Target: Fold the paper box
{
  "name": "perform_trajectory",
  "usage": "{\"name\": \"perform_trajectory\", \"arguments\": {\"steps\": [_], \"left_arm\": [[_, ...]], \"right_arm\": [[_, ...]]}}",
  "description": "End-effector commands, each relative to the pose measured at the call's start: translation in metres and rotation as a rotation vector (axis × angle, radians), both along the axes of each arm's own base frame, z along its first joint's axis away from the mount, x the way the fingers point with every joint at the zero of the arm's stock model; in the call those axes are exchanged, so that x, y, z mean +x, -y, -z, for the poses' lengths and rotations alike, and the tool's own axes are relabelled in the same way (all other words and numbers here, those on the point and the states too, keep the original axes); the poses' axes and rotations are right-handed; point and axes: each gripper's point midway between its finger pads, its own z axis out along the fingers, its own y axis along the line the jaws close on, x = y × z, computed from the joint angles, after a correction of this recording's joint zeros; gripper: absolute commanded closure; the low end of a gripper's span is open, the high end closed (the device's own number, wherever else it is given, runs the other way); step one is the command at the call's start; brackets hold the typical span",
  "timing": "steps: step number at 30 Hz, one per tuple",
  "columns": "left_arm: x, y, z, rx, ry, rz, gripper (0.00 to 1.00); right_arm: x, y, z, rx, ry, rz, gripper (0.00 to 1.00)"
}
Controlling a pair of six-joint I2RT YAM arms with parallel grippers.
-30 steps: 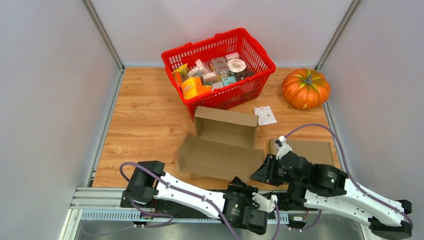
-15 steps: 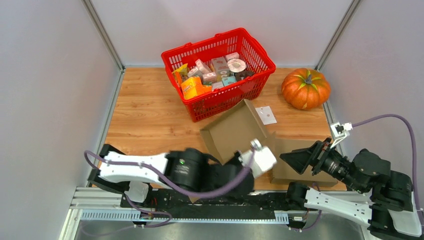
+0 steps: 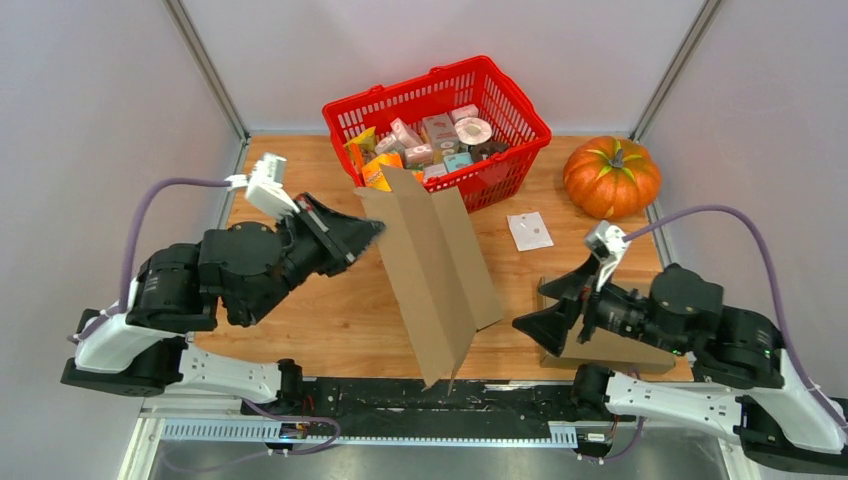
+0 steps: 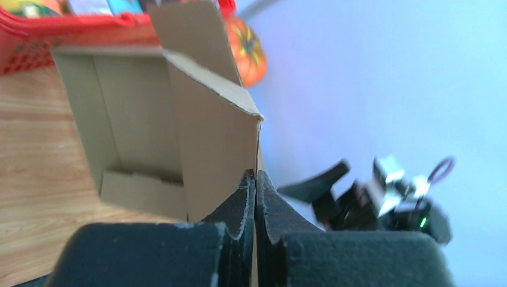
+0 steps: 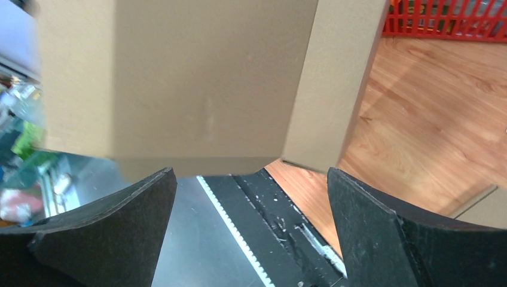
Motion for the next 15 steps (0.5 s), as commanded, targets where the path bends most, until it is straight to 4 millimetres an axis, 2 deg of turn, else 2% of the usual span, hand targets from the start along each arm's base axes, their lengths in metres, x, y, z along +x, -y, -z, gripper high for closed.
{"name": "perform_trajectory", "arguments": {"steps": [1,3,4,6,7,8,9,10,11,12,13,14,15], "left_arm": [[0.044,-0.042,-0.024,-0.169,0.006,-0.361,1.0],[0.049,-0.058,-0.032,-0.195,0.014,-0.418,1.0],[0.052,-0.071,-0.027,-0.168,0.026,-0.47,1.0],[0.054,-0.082,-0.03,-0.195,0.023,-0.51,1.0],[0.055,-0.086,-0.028,-0.186,0.024,-0.522,1.0],[0.055,-0.086,-0.028,-0.185,0.027,-0.527,1.0],[0.056,-0.087,-0.028,-0.194,0.027,-0.537,1.0],[0.057,-0.09,-0.025,-0.185,0.03,-0.557,1.0],[0.058,-0.093,-0.025,-0.186,0.033,-0.569,1.0],[0.059,-0.092,-0.025,-0.192,0.03,-0.579,1.0],[0.059,-0.094,-0.023,-0.177,0.034,-0.587,1.0],[0.06,-0.097,-0.027,-0.182,0.044,-0.604,1.0],[0.061,-0.095,-0.028,-0.164,0.055,-0.61,1.0]], "right_arm": [[-0.002,-0.029,-0.024,0.054,0.158,-0.136,0.0],[0.001,-0.041,-0.023,0.048,0.203,-0.164,0.0],[0.003,-0.052,-0.028,0.064,0.222,-0.175,0.0],[0.0,-0.068,-0.038,0.079,0.242,-0.207,0.0],[0.002,-0.085,-0.039,0.054,0.262,-0.226,0.0],[0.01,-0.09,-0.04,0.028,0.285,-0.179,0.0],[-0.007,-0.098,-0.055,0.045,0.318,-0.23,0.0],[-0.007,-0.111,-0.051,-0.016,0.377,-0.234,0.0],[0.005,-0.109,-0.055,-0.058,0.419,-0.129,0.0],[-0.01,-0.114,-0.065,-0.058,0.455,-0.157,0.0],[-0.011,-0.124,-0.06,-0.103,0.483,-0.144,0.0],[-0.003,-0.123,-0.062,-0.134,0.506,-0.072,0.0],[-0.006,-0.126,-0.064,-0.152,0.537,-0.067,0.0]]}}
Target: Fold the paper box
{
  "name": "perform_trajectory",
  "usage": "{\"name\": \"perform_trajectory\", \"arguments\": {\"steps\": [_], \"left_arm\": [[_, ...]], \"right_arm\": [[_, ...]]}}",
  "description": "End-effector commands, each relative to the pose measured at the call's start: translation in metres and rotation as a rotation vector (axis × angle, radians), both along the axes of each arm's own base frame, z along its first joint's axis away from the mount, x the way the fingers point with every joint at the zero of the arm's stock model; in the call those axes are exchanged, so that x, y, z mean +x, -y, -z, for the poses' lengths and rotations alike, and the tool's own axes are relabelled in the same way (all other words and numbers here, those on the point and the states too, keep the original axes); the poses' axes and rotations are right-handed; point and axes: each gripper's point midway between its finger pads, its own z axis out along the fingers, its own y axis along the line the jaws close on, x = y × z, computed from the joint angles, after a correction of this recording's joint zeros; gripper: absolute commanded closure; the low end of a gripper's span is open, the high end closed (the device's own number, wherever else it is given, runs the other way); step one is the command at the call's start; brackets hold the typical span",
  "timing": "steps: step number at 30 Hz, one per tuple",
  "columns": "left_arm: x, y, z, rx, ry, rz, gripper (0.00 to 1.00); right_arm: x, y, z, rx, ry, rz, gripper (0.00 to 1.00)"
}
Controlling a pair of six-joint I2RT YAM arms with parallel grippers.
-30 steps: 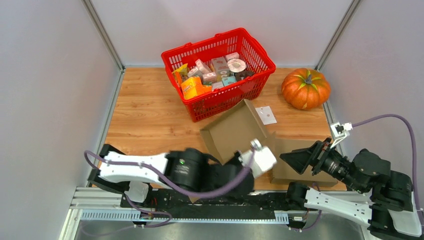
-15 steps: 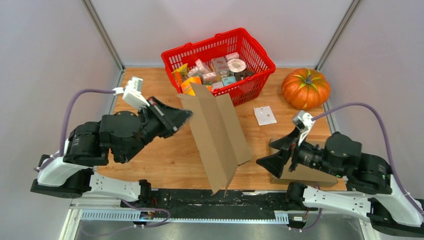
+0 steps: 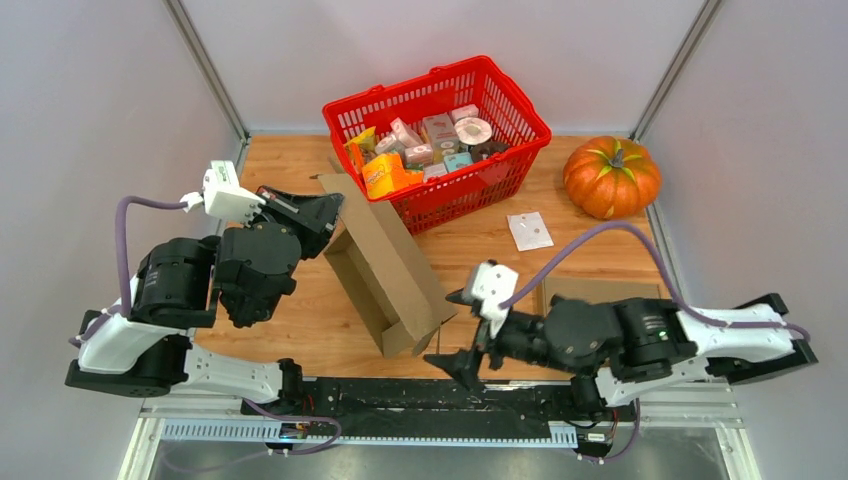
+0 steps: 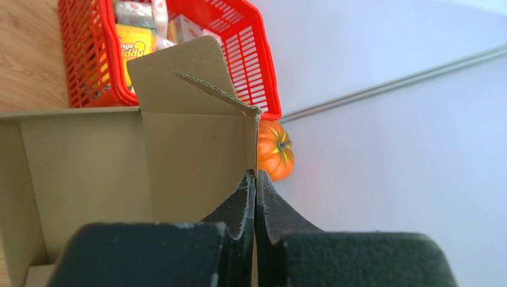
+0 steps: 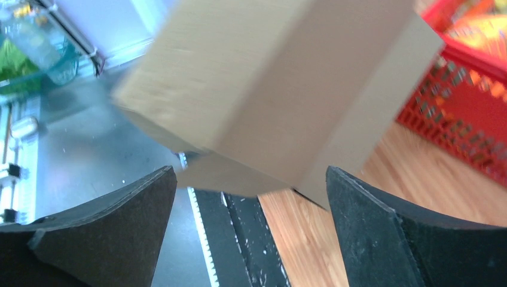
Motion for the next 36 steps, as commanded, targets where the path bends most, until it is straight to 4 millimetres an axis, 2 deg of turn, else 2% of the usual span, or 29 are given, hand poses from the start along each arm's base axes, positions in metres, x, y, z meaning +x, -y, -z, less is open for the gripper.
{"name": "perform_trajectory", "arguments": {"steps": [1,2,5,7,9,11,13,18,20,23,26,27,28,32,34,35,36], "left_arm": [[0.011,-0.021,-0.019,-0.03,0.053,-0.137,1.0],[0.011,-0.022,-0.023,-0.031,0.056,-0.138,1.0],[0.012,-0.017,-0.021,0.0,0.059,-0.147,1.0],[0.012,-0.016,-0.019,-0.006,0.057,-0.15,1.0],[0.012,-0.014,-0.017,-0.011,0.055,-0.146,1.0],[0.012,-0.016,-0.018,-0.015,0.056,-0.153,1.0],[0.012,-0.022,-0.019,-0.02,0.062,-0.164,1.0],[0.013,-0.026,-0.018,-0.02,0.071,-0.171,1.0],[0.013,-0.027,-0.014,0.002,0.078,-0.178,1.0],[0.014,-0.026,-0.012,0.001,0.086,-0.186,1.0],[0.015,-0.027,-0.012,0.001,0.09,-0.195,1.0],[0.015,-0.026,-0.011,0.005,0.09,-0.196,1.0],[0.015,-0.026,-0.012,0.005,0.092,-0.198,1.0],[0.016,-0.024,-0.013,0.018,0.096,-0.195,1.0],[0.016,-0.022,-0.016,0.009,0.099,-0.193,1.0],[0.016,-0.022,-0.016,0.015,0.099,-0.189,1.0],[0.016,-0.021,-0.016,0.018,0.1,-0.189,1.0]], "right_arm": [[0.028,-0.001,-0.038,0.01,0.21,0.245,0.0],[0.033,0.002,-0.041,-0.001,0.232,0.297,0.0],[0.026,-0.005,-0.049,-0.008,0.276,0.312,0.0],[0.024,-0.016,-0.048,-0.041,0.32,0.317,0.0],[0.032,-0.019,-0.056,-0.063,0.384,0.377,0.05],[0.038,-0.024,-0.05,-0.109,0.458,0.433,0.1],[0.04,-0.029,-0.055,-0.105,0.494,0.455,0.15],[0.039,-0.035,-0.054,-0.157,0.545,0.439,0.21],[0.024,-0.042,-0.059,-0.113,0.476,0.305,0.19],[0.03,-0.033,-0.069,-0.097,0.473,0.347,0.19],[0.038,-0.028,-0.07,-0.124,0.483,0.409,0.29],[0.038,-0.028,-0.068,-0.143,0.489,0.415,0.43],[0.039,-0.029,-0.067,-0.154,0.493,0.422,0.46],[0.043,-0.027,-0.059,-0.219,0.523,0.464,0.48],[0.047,-0.027,-0.055,-0.241,0.536,0.474,0.54],[0.048,-0.026,-0.055,-0.247,0.539,0.482,0.61],[0.051,-0.025,-0.053,-0.264,0.546,0.488,0.72]]}}
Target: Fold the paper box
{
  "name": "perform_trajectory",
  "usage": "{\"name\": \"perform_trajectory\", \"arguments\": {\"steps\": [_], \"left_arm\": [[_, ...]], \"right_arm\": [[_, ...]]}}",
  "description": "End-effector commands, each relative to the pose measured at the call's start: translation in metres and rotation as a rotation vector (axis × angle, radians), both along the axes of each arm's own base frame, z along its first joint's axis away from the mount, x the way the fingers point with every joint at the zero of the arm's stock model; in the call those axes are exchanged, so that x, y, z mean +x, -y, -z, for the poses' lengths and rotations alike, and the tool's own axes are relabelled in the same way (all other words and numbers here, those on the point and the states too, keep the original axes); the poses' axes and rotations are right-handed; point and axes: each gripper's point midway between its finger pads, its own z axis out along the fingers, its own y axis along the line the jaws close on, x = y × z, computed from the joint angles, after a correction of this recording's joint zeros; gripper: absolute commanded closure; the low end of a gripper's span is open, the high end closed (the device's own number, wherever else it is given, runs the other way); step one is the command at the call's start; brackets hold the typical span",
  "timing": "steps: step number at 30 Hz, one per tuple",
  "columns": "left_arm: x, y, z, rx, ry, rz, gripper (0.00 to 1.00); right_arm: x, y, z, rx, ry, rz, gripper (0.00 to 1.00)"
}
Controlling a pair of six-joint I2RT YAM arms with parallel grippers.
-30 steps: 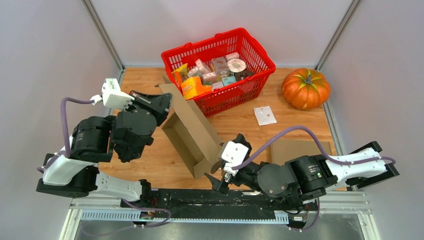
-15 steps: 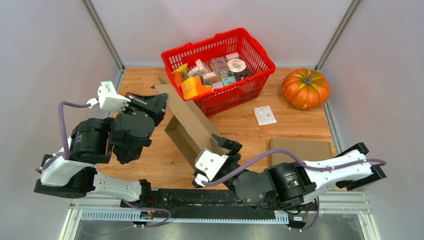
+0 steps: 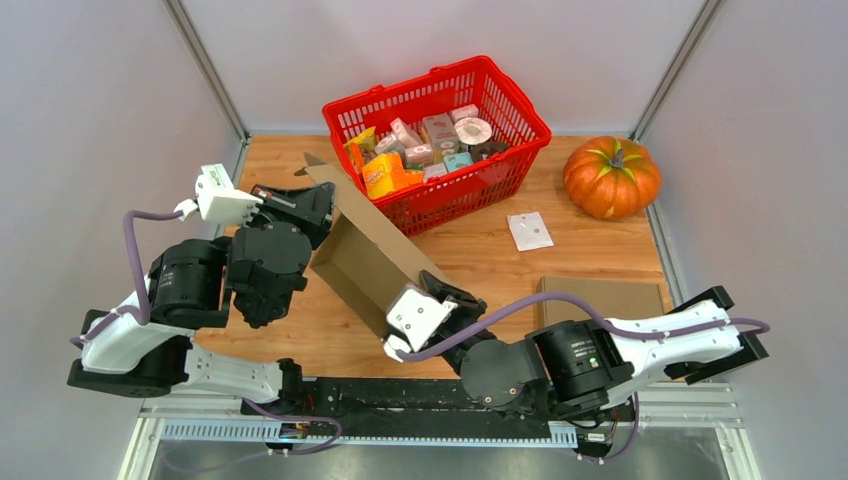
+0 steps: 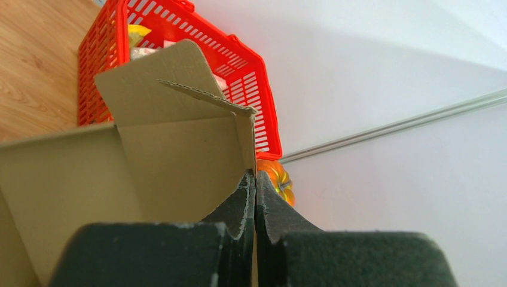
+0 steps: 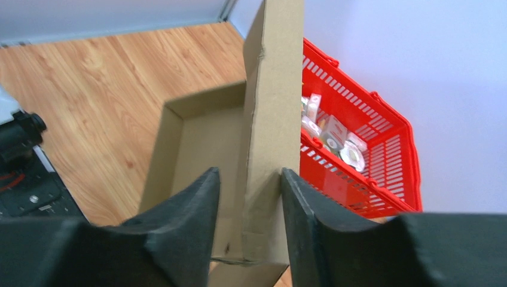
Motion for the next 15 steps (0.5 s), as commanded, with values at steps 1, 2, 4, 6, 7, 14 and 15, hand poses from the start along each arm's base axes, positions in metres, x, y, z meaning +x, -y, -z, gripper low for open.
{"name": "perform_trajectory", "arguments": {"steps": [1,2,4,6,7,14,15], "left_arm": [[0.003,-0.007,-0.006,0.026,0.026,-0.04,1.0],[0.003,-0.007,-0.005,0.042,0.026,-0.036,1.0],[0.002,-0.009,-0.005,0.046,0.028,-0.032,1.0],[0.001,-0.011,-0.002,0.058,0.03,-0.009,1.0],[-0.001,-0.007,0.001,0.059,0.026,0.021,1.0],[-0.031,0.014,0.006,0.18,0.193,0.41,0.47],[-0.04,0.009,-0.006,0.159,0.246,0.471,0.41]], "right_arm": [[0.015,0.012,-0.001,-0.04,0.027,0.088,0.76],[0.015,0.013,0.0,-0.044,0.03,0.094,0.81],[0.019,0.014,0.003,-0.051,0.029,0.1,0.95],[0.021,0.015,0.006,-0.06,0.028,0.102,1.0],[0.022,0.018,0.005,-0.057,0.028,0.102,1.0],[0.006,0.036,-0.007,0.019,-0.067,-0.161,1.0],[0.008,0.049,-0.009,0.017,-0.073,-0.192,1.0]]}}
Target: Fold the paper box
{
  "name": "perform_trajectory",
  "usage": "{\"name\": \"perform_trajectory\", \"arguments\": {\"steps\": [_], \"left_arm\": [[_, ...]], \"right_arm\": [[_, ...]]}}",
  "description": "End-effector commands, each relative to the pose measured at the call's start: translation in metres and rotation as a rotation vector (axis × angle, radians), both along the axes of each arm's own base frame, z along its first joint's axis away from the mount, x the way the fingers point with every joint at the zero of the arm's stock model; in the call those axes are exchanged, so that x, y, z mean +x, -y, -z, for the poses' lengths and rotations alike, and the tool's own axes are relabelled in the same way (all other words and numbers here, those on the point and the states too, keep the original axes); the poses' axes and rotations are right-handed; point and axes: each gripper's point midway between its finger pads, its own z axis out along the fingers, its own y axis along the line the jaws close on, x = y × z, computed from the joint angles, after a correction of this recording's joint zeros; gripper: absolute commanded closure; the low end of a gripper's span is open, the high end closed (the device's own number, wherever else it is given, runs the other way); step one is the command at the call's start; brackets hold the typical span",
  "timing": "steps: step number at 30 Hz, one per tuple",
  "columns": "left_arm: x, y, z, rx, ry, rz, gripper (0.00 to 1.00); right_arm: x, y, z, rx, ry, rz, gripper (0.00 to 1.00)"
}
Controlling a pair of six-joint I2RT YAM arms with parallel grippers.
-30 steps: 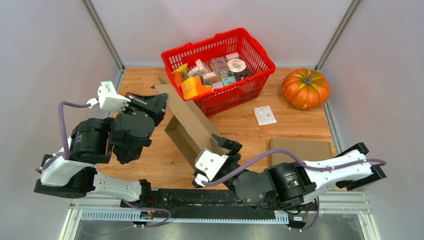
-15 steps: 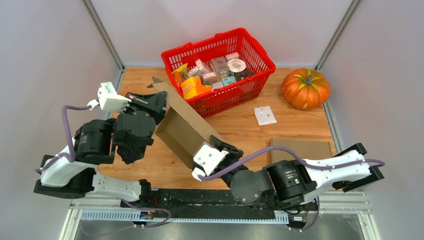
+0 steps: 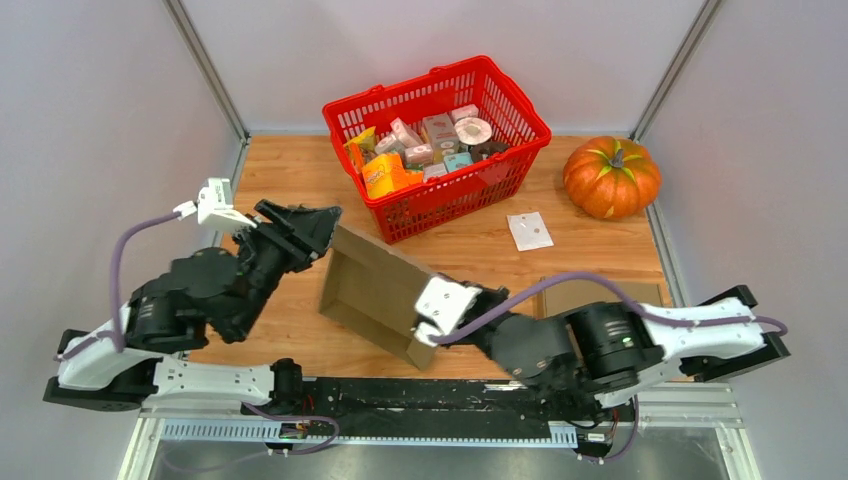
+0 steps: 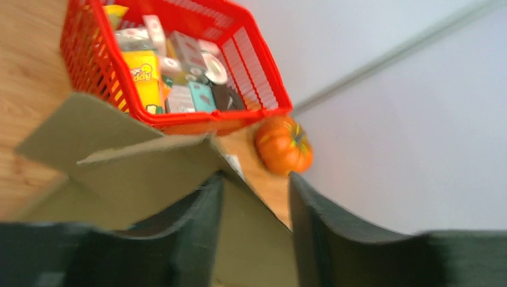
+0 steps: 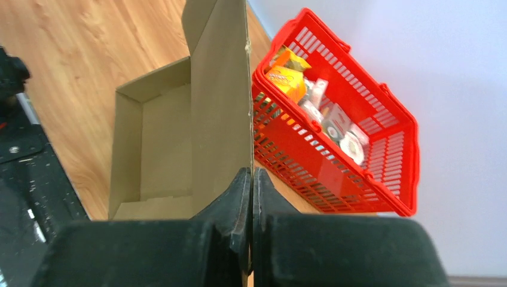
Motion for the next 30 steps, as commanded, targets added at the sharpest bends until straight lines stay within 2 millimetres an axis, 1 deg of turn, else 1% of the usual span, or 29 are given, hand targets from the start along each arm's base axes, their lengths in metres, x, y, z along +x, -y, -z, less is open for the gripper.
{"name": "perform_trajectory", "arguments": {"steps": [1,2,3,4,5,6,7,8,9,10,11,12,13,14,15,16,17,18,19,20,21,22,23,24,25,26,28,29,30], "left_arm": [[-0.044,0.019,-0.052,0.011,0.229,0.422,0.41],[-0.052,0.02,-0.055,0.086,0.274,0.485,0.43],[-0.061,0.026,-0.046,0.189,0.29,0.569,0.47],[-0.078,0.022,-0.064,0.208,0.343,0.674,0.53],[-0.083,0.031,-0.043,0.348,0.321,0.736,0.54],[-0.088,0.034,-0.04,0.387,0.336,0.78,0.54],[-0.092,0.036,-0.038,0.417,0.348,0.813,0.49],[-0.089,0.037,-0.027,0.486,0.345,0.815,0.45],[-0.087,0.036,-0.023,0.516,0.349,0.805,0.41],[-0.081,0.036,-0.016,0.562,0.347,0.78,0.37],[-0.076,0.032,-0.01,0.62,0.362,0.761,0.37],[-0.071,0.031,-0.004,0.668,0.355,0.743,0.37],[-0.059,0.024,0.001,0.72,0.331,0.675,0.37],[-0.053,0.021,0.009,0.781,0.308,0.648,0.36],[-0.049,0.018,0.011,0.8,0.301,0.623,0.36],[-0.044,0.016,0.015,0.825,0.286,0.603,0.33],[-0.039,0.013,0.016,0.831,0.28,0.582,0.32],[-0.034,0.009,0.019,0.831,0.26,0.553,0.32],[-0.03,0.009,0.031,0.837,0.226,0.55,0.32],[-0.016,-0.001,0.035,0.826,0.186,0.487,0.32],[-0.01,-0.001,0.043,0.82,0.161,0.488,0.32],[-0.015,0.015,0.063,0.81,0.144,0.602,0.32],[0.0,0.011,0.068,0.801,0.119,0.565,0.31],[0.002,0.016,0.075,0.806,0.114,0.591,0.31],[0.006,0.02,0.089,0.837,0.102,0.619,0.3],[0.013,0.024,0.092,0.848,0.107,0.616,0.3],[0.024,0.027,0.105,0.894,0.09,0.62,0.29],[0.034,0.03,0.109,0.916,0.08,0.609,0.28],[0.04,0.03,0.112,0.933,0.076,0.592,0.28]], "right_arm": [[-0.005,0.034,-0.031,0.13,-0.087,-0.175,1.0],[-0.008,0.035,-0.032,0.135,-0.102,-0.219,1.0],[-0.001,0.045,-0.032,0.14,-0.118,-0.216,1.0],[0.001,0.047,-0.033,0.151,-0.133,-0.231,1.0],[-0.007,0.04,-0.028,0.151,-0.173,-0.316,1.0],[0.016,0.047,-0.025,0.158,-0.182,-0.26,1.0],[0.024,0.047,-0.02,0.15,-0.192,-0.254,1.0],[0.022,0.04,-0.009,0.124,-0.226,-0.313,1.0],[0.043,0.044,0.002,0.099,-0.244,-0.267,1.0],[0.05,0.044,0.008,0.08,-0.253,-0.273,1.0],[0.045,0.038,0.015,0.064,-0.293,-0.355,1.0],[0.069,0.046,0.032,0.025,-0.332,-0.291,1.0],[0.077,0.049,0.041,0.004,-0.359,-0.285,1.0],[0.075,0.046,0.048,0.003,-0.41,-0.336,1.0],[0.095,0.054,0.06,0.0,-0.461,-0.287,1.0],[0.099,0.056,0.064,0.007,-0.485,-0.296,1.0],[0.098,0.054,0.066,0.009,-0.504,-0.334,1.0],[0.107,0.058,0.07,0.014,-0.515,-0.314,1.0],[0.109,0.058,0.071,0.012,-0.525,-0.318,1.0],[0.108,0.058,0.071,0.011,-0.537,-0.341,1.0],[0.115,0.061,0.079,0.001,-0.575,-0.321,1.0],[0.119,0.061,0.076,0.006,-0.579,-0.321,1.0],[0.118,0.06,0.077,0.008,-0.602,-0.341,1.0],[0.123,0.06,0.085,-0.005,-0.636,-0.331,1.0],[0.125,0.059,0.085,-0.004,-0.643,-0.328,1.0],[0.127,0.058,0.086,-0.003,-0.65,-0.334,1.0],[0.135,0.057,0.091,-0.003,-0.669,-0.322,1.0],[0.137,0.057,0.091,0.005,-0.675,-0.329,1.0],[0.141,0.057,0.093,0.008,-0.691,-0.325,1.0]]}}
